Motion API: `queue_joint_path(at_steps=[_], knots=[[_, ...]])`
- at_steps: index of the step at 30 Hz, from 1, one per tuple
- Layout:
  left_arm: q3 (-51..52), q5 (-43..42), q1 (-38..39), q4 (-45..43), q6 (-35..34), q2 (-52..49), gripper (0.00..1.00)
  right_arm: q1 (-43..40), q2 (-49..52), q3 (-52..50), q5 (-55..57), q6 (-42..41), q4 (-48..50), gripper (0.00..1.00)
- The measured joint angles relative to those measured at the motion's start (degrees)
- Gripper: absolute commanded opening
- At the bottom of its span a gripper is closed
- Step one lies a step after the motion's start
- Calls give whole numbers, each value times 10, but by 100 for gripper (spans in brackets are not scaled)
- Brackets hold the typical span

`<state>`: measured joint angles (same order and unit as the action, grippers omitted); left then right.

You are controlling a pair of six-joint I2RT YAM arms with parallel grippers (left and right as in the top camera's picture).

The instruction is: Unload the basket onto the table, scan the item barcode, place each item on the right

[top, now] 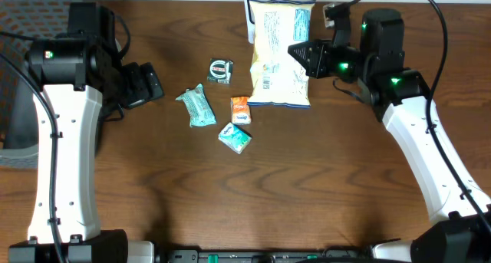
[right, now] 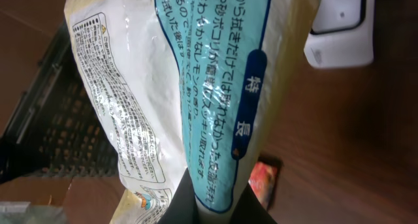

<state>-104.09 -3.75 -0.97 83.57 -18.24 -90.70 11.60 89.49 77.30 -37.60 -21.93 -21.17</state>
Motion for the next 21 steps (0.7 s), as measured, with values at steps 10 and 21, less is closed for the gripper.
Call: queue_joint_path(at_steps=[10, 21], knots=[[0, 0, 0, 0, 0, 0, 98, 0, 0, 0, 4, -2, -46, 1], [0, 0, 0, 0, 0, 0, 98, 0, 0, 0, 6, -2, -48, 1]])
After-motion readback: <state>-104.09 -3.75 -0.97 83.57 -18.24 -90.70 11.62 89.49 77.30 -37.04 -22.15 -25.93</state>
